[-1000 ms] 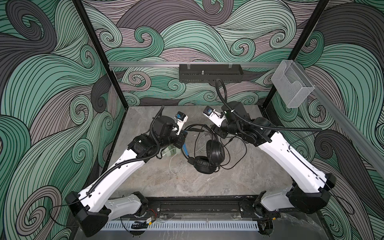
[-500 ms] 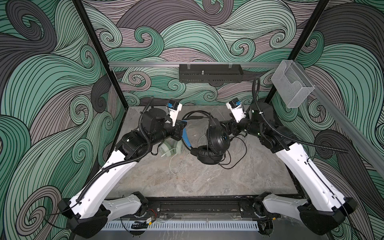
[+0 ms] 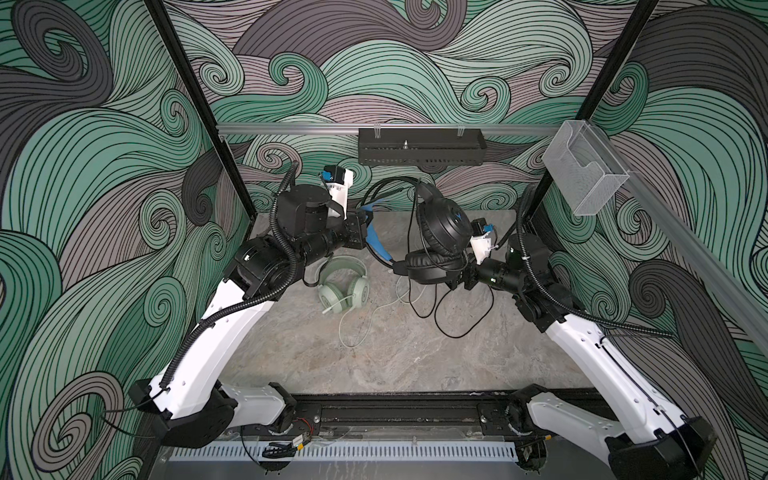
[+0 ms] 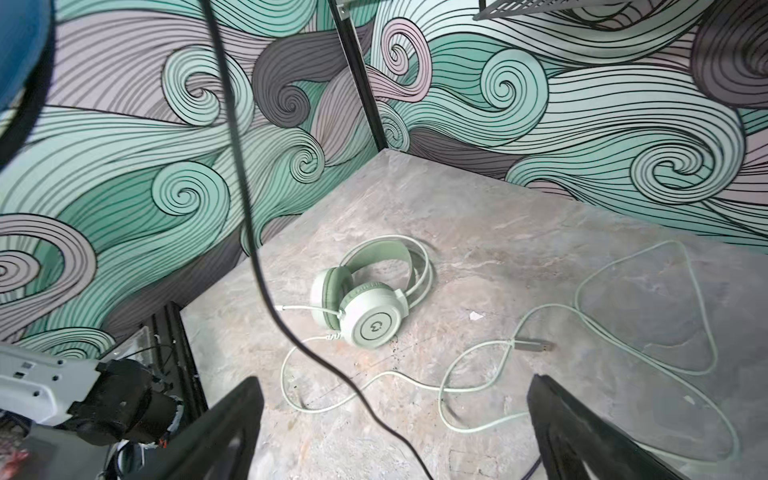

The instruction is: Wrap the headphones

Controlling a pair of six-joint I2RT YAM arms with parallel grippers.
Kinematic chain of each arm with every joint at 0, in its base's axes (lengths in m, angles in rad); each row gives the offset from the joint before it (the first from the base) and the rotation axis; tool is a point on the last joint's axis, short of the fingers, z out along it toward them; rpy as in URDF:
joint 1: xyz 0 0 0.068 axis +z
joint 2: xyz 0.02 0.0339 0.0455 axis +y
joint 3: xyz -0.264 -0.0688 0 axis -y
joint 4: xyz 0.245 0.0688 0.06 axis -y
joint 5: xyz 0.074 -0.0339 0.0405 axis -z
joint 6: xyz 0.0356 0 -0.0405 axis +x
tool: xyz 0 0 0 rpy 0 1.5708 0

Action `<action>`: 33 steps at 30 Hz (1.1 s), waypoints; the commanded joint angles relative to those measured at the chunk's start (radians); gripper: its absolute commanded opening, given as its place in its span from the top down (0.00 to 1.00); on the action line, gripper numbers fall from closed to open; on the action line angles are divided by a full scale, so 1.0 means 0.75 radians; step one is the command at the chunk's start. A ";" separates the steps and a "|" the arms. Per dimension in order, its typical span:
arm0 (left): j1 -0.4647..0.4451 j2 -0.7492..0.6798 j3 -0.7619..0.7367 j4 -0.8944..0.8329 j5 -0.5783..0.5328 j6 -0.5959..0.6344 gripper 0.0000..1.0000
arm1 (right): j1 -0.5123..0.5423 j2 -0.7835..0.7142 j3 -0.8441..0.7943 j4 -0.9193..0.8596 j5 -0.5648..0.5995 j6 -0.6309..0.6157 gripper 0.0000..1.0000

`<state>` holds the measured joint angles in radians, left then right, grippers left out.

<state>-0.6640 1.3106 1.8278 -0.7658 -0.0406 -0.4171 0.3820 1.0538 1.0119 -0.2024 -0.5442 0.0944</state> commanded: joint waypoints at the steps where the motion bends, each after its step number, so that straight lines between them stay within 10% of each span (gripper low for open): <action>1: 0.000 0.008 0.095 0.018 -0.030 -0.081 1.00 | -0.003 0.014 -0.025 0.174 -0.145 0.077 0.01; 20: 0.031 0.076 0.204 -0.024 0.036 -0.157 1.00 | 0.099 0.365 -0.053 0.532 -0.292 0.218 0.05; 33: 0.052 0.082 0.238 -0.020 0.076 -0.200 1.00 | 0.104 0.583 -0.159 0.767 -0.386 0.341 0.32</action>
<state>-0.6369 1.3815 1.9541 -0.8314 -0.0132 -0.5140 0.4606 1.4574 0.9077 0.2779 -0.7891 0.3077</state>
